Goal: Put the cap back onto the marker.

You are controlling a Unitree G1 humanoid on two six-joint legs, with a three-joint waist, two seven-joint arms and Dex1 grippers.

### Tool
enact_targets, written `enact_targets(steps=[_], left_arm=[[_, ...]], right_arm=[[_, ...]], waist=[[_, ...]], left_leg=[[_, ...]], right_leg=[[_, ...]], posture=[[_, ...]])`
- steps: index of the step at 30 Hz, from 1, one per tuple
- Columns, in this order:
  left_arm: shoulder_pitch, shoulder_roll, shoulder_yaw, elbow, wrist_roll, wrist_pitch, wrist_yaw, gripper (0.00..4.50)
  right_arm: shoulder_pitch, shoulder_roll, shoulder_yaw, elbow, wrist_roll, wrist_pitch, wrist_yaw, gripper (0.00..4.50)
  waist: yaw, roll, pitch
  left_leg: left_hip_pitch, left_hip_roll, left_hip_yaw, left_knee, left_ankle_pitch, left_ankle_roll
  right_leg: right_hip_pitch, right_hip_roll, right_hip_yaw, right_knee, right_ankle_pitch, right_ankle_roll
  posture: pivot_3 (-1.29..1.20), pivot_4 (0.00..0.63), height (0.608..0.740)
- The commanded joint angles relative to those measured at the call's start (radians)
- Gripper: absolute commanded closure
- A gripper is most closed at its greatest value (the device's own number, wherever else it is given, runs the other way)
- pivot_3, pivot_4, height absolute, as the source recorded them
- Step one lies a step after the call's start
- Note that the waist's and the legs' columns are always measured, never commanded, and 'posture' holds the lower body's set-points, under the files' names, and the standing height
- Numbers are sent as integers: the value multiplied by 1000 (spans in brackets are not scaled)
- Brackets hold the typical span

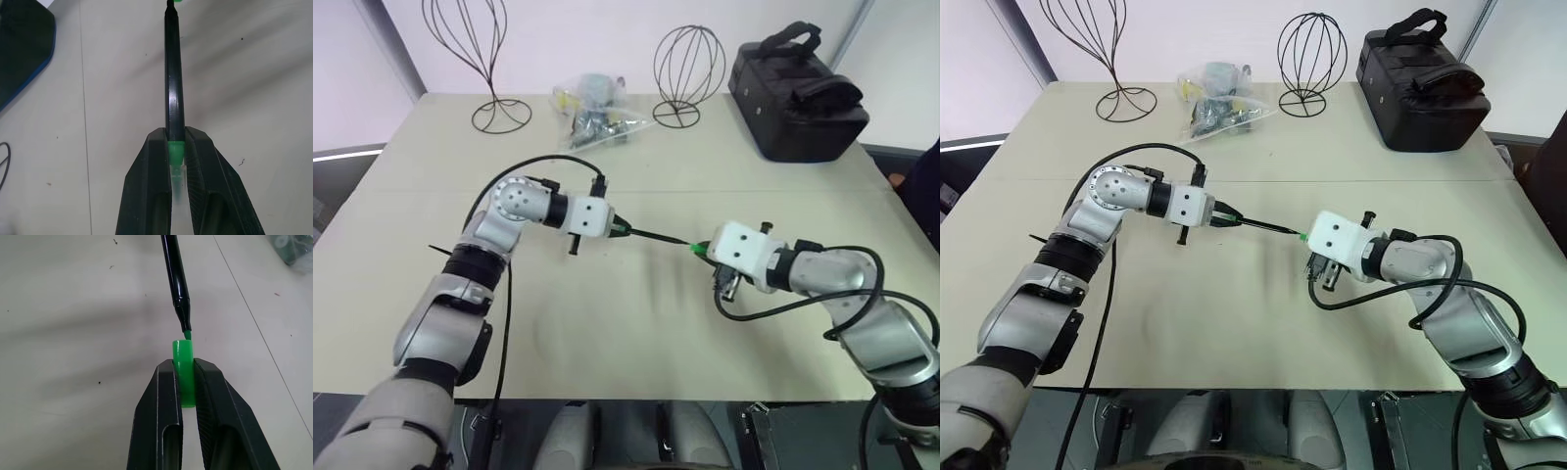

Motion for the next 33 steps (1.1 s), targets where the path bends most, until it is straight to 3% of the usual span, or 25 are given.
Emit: enact_targets(steps=[1, 20, 33], left_arm=[[-5, -2, 7, -36, -21, 1, 1, 4500], [-10, -14, 9, -28, -21, 5, 5, 4500], [-6, -31, 24, -50, -83, 113, -50, 4500]], right_arm=[[-23, 5, -10, -23, 2, 0, -8, 4458], [-71, 32, 21, -5, -5, 0, -15, 4458], [-114, 51, 55, 10, -44, -27, -24, 4458]], waist=[[0, 0, 0], [0, 0, 0], [0, 0, 0]], left_leg=[[0, 0, 0, 0, 0, 0], [0, 0, 0, 0, 0, 0], [0, 0, 0, 0, 0, 0]], right_leg=[[0, 0, 0, 0, 0, 0], [0, 0, 0, 0, 0, 0], [0, 0, 0, 0, 0, 0]], posture=[[0, 150, 740], [0, 150, 740], [0, 150, 740]])
